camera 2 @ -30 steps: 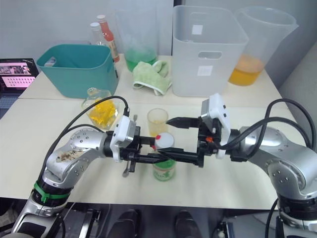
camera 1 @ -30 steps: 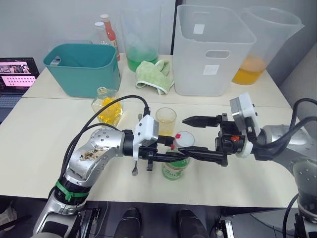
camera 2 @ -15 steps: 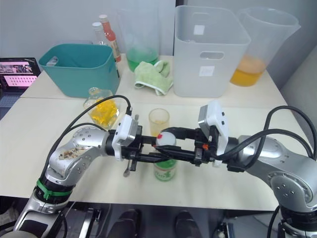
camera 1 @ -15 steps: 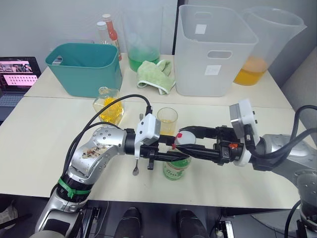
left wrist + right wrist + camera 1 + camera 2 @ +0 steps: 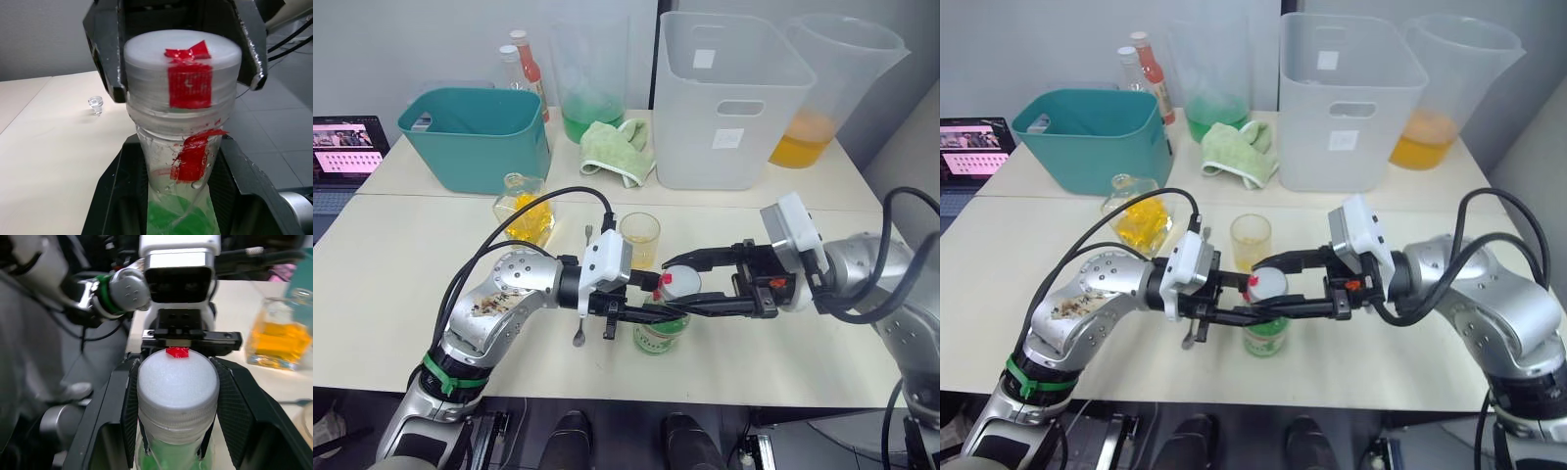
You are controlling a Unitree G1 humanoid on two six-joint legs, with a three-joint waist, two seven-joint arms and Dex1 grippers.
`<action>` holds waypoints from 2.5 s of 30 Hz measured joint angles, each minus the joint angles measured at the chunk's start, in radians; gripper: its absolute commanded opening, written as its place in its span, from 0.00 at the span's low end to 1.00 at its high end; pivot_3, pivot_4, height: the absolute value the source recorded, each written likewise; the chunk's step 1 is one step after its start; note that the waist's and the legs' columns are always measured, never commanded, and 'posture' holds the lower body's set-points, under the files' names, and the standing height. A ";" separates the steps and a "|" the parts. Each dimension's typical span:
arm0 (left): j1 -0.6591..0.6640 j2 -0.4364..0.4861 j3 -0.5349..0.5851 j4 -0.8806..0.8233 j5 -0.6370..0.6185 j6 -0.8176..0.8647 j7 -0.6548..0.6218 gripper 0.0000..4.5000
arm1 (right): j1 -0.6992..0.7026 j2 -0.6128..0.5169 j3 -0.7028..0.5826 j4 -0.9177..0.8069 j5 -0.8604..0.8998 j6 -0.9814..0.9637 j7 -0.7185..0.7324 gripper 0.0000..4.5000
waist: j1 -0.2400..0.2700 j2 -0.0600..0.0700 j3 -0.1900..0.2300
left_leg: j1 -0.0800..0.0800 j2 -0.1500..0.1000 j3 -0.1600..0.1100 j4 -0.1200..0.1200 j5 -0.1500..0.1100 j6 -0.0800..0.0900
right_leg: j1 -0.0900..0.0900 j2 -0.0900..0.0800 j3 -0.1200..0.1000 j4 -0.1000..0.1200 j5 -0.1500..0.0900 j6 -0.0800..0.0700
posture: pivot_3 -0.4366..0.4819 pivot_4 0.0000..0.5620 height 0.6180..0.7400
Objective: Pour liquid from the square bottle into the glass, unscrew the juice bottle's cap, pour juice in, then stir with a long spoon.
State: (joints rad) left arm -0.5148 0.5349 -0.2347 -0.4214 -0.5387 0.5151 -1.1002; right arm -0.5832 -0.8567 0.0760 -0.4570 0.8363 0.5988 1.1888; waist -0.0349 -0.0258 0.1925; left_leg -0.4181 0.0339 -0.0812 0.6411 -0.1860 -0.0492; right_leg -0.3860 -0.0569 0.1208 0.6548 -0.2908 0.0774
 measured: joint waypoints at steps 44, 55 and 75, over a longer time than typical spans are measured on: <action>0.043 0.009 0.039 0.005 -0.036 -0.012 0.017 0.28 | -0.029 0.019 -0.285 0.512 -0.284 -0.006 -0.249 0.36 | -0.008 0.000 0.000 | -0.002 -0.001 0.000 -0.001 0.000 0.000 | -0.003 0.000 0.000 0.001 0.002 -0.004 | 0.48 0.27 1.00; 0.083 0.028 0.083 -0.003 -0.079 0.002 0.030 0.28 | 0.066 0.148 -0.282 0.595 -0.413 -0.094 -0.435 0.36 | -0.019 0.000 0.000 | -0.002 0.000 0.000 -0.001 0.000 0.000 | -0.003 0.000 0.001 0.002 0.002 -0.004 | 0.48 0.27 1.00; 0.103 0.068 0.114 -0.026 -0.113 0.025 0.060 0.28 | 0.124 0.253 -0.215 0.763 -0.554 -0.156 -0.522 0.36 | -0.034 0.001 0.000 | -0.001 -0.001 0.000 -0.001 0.000 0.000 | -0.002 0.000 0.001 0.002 0.002 -0.004 | 0.48 0.27 1.00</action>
State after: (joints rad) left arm -0.4120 0.6032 -0.1211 -0.4479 -0.6520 0.5399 -1.0407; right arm -0.4590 -0.6034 -0.1390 0.3062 0.2826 0.4425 0.6667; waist -0.0691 -0.0252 0.1925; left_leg -0.4192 0.0334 -0.0812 0.6396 -0.1860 -0.0492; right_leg -0.3885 -0.0569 0.1220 0.6572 -0.2884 0.0734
